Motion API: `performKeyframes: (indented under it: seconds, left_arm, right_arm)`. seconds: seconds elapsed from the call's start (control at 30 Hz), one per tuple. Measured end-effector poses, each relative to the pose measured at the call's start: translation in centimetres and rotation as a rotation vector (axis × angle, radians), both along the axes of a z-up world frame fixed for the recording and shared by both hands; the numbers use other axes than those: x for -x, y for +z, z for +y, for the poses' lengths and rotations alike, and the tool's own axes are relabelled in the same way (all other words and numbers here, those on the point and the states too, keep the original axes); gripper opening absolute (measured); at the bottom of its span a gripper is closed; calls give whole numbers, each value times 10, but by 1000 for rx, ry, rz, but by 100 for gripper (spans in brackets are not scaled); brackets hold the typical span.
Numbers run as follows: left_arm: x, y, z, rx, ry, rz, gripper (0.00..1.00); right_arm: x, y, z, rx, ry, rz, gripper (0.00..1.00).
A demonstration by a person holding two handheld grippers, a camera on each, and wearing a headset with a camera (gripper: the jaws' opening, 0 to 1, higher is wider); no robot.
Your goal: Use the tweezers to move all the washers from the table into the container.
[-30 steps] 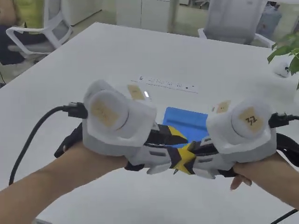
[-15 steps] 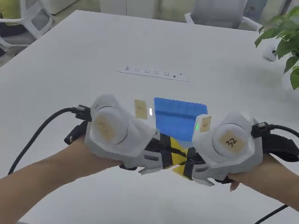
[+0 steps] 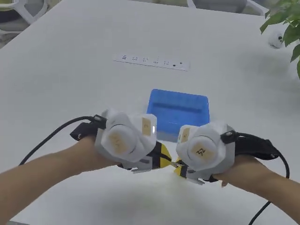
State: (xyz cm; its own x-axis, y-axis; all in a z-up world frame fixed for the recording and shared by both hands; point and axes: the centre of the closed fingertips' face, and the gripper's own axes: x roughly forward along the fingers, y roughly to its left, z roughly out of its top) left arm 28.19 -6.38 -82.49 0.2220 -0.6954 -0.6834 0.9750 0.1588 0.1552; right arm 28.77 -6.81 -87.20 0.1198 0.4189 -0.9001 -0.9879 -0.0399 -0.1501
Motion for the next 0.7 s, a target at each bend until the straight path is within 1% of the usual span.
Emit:
performKeyframes:
  seconds: [0.03,0.07,0.1,0.13,0.17,0.2,0.23,0.3,0.37,0.4,0.43,0.47,0.5,0.53,0.57,0.6,0.63,0.67,0.7]
  left_arm:
    - [0,-9,4,-22,-2,7,0]
    - [0,-13,6,-31,-3,14,0]
    - [-1,-18,8,-34,4,32,0]
    - [-1,-22,11,-33,27,51,0]
    - [1,-26,13,-36,34,75,0]
    - [0,-28,14,-41,38,80,0]
    - [0,-30,15,-44,40,78,0]
    - [2,-33,16,-46,48,76,0]
    - [4,-35,20,-52,78,92,0]
    - [4,-35,23,-48,103,98,0]
    - [5,-35,26,-41,134,113,0]
    - [6,-34,28,-30,172,133,0]
    - [7,-32,32,-11,225,159,0]
    - [7,-30,33,-1,241,165,0]
    - [8,-25,37,22,281,172,0]
    - [7,-20,42,32,343,180,2]
    - [8,-11,48,74,433,212,7]
    - [7,-2,50,126,483,224,14]
    - [7,11,54,203,561,243,22]
  right_arm:
    - [0,-5,1,7,6,-7,5]
    - [0,-7,2,6,3,-8,5]
    - [0,-10,3,10,5,-9,5]
    - [0,-11,4,14,8,-10,4]
    - [0,-12,5,8,9,-14,4]
    - [1,-13,6,8,10,-11,4]
    - [0,-11,8,-6,7,-11,4]
    - [1,-11,10,-14,-6,5,4]
    - [0,-10,10,-23,-11,-3,6]
    - [0,-8,10,-28,-9,-12,9]
    - [1,-6,9,-27,-11,-8,10]
    - [2,-4,8,-35,-14,-2,12]
    - [2,0,7,-43,-21,-7,16]
    - [2,6,5,-47,-33,-10,17]
    - [2,11,3,-56,-51,-14,18]
    - [0,20,3,-90,-86,-32,18]
    - [0,32,-1,-139,-157,-27,19]
    - [2,45,-4,-202,-249,-1,20]
    - [3,54,-6,-260,-319,22,24]
